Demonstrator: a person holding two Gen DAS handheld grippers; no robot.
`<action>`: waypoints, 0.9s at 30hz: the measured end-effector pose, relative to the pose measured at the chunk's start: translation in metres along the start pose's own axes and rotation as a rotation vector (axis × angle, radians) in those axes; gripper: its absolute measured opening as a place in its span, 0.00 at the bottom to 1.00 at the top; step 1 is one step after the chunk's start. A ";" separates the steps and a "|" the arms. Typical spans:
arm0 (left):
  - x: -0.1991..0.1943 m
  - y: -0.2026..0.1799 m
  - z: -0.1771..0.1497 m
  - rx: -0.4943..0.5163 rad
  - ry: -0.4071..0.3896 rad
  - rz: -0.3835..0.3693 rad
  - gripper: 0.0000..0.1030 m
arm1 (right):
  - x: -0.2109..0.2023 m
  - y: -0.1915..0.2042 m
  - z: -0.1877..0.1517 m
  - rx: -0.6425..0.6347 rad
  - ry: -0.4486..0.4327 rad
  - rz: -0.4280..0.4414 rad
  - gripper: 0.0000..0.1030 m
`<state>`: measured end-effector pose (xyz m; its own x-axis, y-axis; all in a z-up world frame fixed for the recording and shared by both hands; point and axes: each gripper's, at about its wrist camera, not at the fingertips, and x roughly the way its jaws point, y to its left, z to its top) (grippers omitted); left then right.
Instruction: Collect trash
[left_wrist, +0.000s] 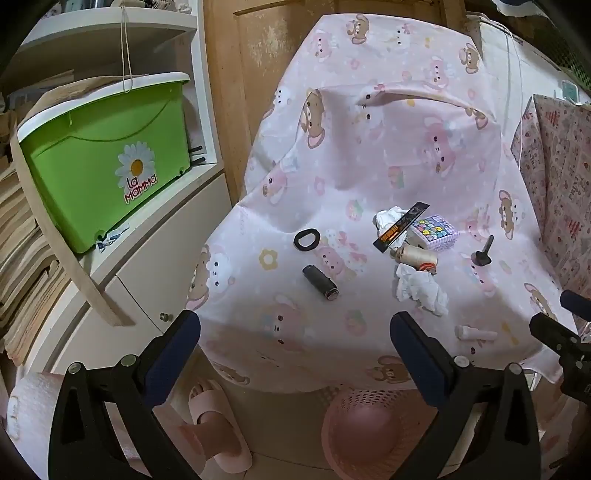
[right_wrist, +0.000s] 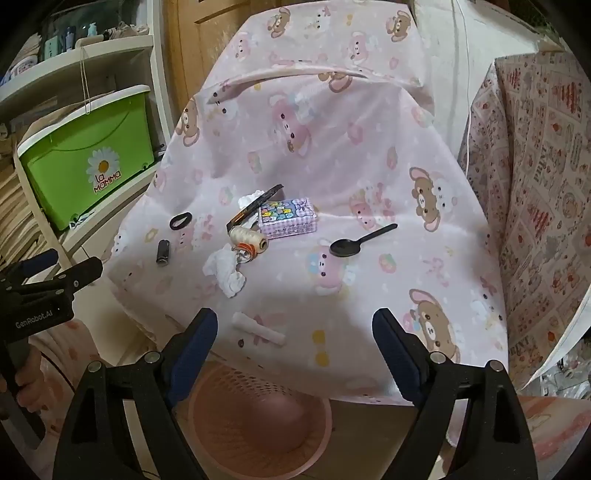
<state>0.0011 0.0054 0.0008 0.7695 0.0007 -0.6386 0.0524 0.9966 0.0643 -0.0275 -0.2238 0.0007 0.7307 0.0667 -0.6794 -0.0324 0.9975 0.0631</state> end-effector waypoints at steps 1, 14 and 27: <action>0.000 0.000 0.000 0.000 0.000 0.000 0.99 | -0.001 0.000 0.000 -0.001 -0.005 -0.001 0.85; -0.001 0.001 0.001 0.008 0.001 0.002 0.99 | -0.003 0.001 0.000 -0.024 -0.030 -0.023 0.85; 0.000 0.002 -0.002 0.005 0.000 0.008 0.99 | -0.001 -0.001 0.000 -0.017 -0.022 -0.019 0.85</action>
<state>0.0005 0.0073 -0.0006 0.7701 0.0087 -0.6378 0.0495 0.9961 0.0733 -0.0284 -0.2247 0.0017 0.7463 0.0472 -0.6639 -0.0300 0.9989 0.0374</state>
